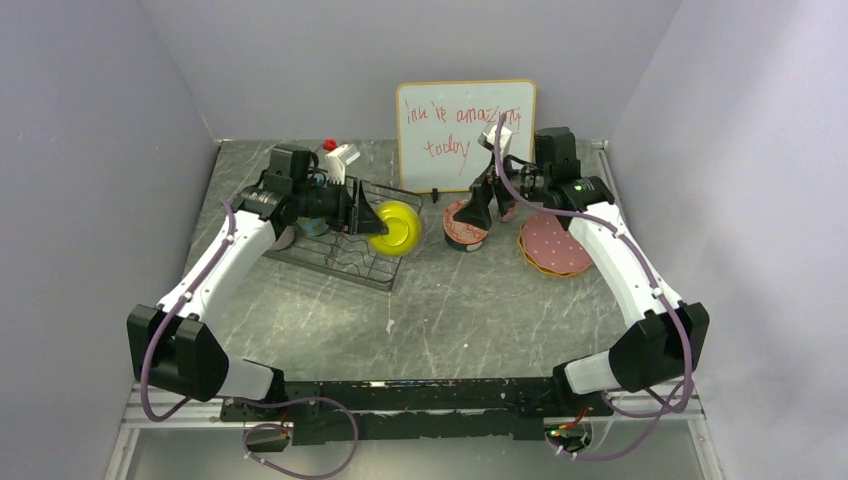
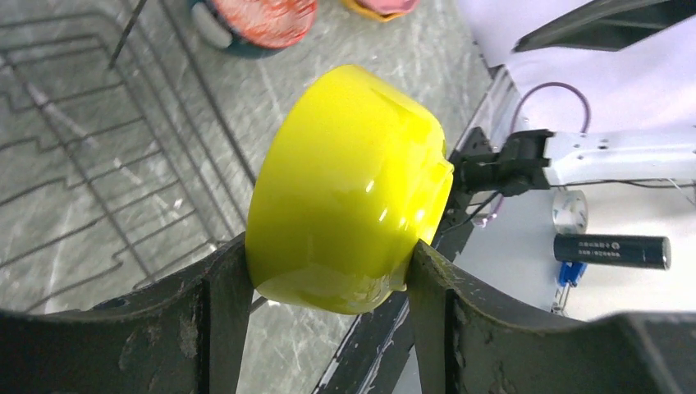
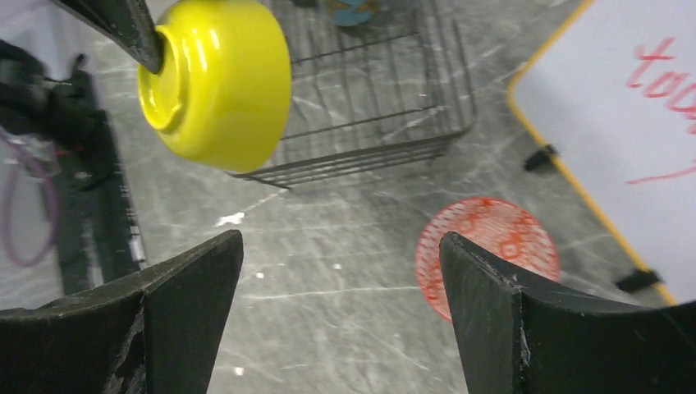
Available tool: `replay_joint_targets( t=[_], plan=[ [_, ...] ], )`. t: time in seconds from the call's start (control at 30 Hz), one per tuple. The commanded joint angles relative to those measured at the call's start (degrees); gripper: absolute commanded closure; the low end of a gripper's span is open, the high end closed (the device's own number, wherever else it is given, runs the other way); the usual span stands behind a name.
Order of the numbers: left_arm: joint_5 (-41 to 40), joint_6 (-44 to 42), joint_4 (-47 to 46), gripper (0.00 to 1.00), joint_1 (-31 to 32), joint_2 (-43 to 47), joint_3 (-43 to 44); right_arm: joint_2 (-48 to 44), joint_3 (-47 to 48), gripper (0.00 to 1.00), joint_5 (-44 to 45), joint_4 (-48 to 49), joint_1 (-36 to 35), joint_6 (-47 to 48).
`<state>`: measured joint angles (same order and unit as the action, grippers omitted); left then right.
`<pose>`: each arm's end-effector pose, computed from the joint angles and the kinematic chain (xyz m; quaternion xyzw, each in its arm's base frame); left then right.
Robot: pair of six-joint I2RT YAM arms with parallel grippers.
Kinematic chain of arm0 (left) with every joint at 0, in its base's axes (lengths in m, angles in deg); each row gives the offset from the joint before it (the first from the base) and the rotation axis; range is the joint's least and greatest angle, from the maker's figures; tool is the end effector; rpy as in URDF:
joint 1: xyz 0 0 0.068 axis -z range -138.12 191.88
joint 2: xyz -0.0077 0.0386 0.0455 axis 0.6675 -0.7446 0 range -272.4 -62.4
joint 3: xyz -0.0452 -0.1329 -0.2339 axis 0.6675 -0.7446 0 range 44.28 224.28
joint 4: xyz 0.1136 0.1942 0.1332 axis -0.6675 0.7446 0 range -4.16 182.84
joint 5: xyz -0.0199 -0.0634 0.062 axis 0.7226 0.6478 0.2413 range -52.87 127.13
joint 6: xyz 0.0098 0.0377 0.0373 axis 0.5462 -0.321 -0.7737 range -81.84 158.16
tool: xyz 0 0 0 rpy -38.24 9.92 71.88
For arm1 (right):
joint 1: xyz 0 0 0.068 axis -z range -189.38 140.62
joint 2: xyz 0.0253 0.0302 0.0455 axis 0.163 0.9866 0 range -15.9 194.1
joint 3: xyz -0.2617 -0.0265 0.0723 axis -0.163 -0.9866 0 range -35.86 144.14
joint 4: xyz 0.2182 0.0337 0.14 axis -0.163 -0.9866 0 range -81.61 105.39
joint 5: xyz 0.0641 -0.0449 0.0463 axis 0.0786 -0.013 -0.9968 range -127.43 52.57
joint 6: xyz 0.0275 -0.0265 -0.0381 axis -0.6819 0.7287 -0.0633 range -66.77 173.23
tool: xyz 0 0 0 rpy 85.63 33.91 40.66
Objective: Unload the mixed dishes from the dish rack
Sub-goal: Pick up the bowl from the dish rack.
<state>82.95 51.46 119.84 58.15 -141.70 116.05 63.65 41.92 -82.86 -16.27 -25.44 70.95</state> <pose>0.2768 -0.1074 0.3347 0.1816 0.8355 -0.4397 0.2750 0.2827 0.1079 0.3709 -0.4111 0.7241 0.3336 0.4420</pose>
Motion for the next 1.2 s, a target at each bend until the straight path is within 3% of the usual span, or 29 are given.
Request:
replay_joint_targets(
  t=[0.0, 0.13, 0.27, 0.57, 0.77, 0.9, 1.17],
  plan=[
    [11.0, 1.46, -9.12, 0.97, 0.06, 2.71, 0.89, 0.81, -0.4, 0.06, -14.01, 4.82, 0.15, -7.03],
    [15.18, 3.01, -15.86, 0.97, 0.52, 3.56, -0.25, 0.75, -5.63, 0.05, -21.75, 14.05, 0.21, -15.56],
    [17.62, 3.62, -18.63, 0.97, 1.47, 2.26, 1.43, -0.71, -12.27, 0.05, -27.7, 29.97, 0.23, -29.34],
    [21.77, 10.52, -28.85, 0.97, 3.65, 0.11, 1.54, -1.3, -21.9, 0.06, -33.06, 64.63, 0.56, -57.59],
    [24.36, 14.91, -36.21, 0.98, 3.68, -0.92, -0.28, -2.53, -22.95, 0.08, -34.13, 75.06, 0.5, -65.58],
    [25.77, 19.07, -43.21, 0.97, 3.93, -1.35, -2.32, -3.29, -22.34, 0.12, -34.39, 75.59, 0.5, -66.73],
    [26.03, 20.46, -47.02, 0.97, 4.12, -1.45, -4.0, -2.77, -21.28, 0.24, -35.68, 77.01, -1.96, -68.41]
  ],
)
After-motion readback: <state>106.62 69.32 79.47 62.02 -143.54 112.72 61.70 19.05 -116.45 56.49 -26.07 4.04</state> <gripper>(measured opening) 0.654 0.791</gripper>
